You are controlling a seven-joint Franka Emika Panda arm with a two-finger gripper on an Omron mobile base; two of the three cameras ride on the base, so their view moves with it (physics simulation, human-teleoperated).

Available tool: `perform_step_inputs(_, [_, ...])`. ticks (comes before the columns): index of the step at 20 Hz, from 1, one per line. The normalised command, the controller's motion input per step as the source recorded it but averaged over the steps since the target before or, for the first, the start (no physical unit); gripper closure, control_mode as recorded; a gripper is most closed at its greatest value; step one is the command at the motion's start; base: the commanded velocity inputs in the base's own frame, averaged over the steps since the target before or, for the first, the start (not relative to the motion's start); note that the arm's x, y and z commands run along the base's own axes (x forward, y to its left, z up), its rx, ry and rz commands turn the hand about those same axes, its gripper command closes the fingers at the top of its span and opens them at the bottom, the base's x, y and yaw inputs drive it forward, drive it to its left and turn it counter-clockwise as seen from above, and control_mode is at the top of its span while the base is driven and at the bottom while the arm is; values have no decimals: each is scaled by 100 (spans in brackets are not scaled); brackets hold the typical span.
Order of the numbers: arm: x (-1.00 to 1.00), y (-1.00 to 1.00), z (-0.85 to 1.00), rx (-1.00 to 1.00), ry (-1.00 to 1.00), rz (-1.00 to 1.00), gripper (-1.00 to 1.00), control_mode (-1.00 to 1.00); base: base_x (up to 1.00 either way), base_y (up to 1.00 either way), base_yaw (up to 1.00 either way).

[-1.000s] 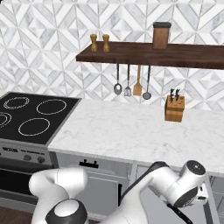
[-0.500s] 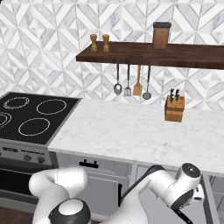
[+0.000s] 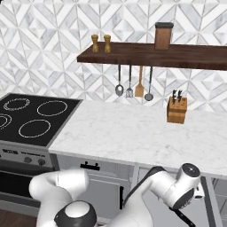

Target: Pick up the knife from the drawer and place it on the cutting board. Then place the meat from the plate to the cutting board.

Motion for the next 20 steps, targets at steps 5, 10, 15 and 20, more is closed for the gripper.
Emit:
perform_step_inputs(5, [18,0,-25,0,0,7,-100,-100,0,0,0])
perform_step_inputs(10, [0,0,-12,0,1,7,-100,-100,0,0,0])
perform_step_inputs(15, [-6,0,-12,0,5,9,-100,-100,0,0,0])
perform_step_inputs(20, [-6,0,-20,0,5,13,-100,-100,0,0,0])
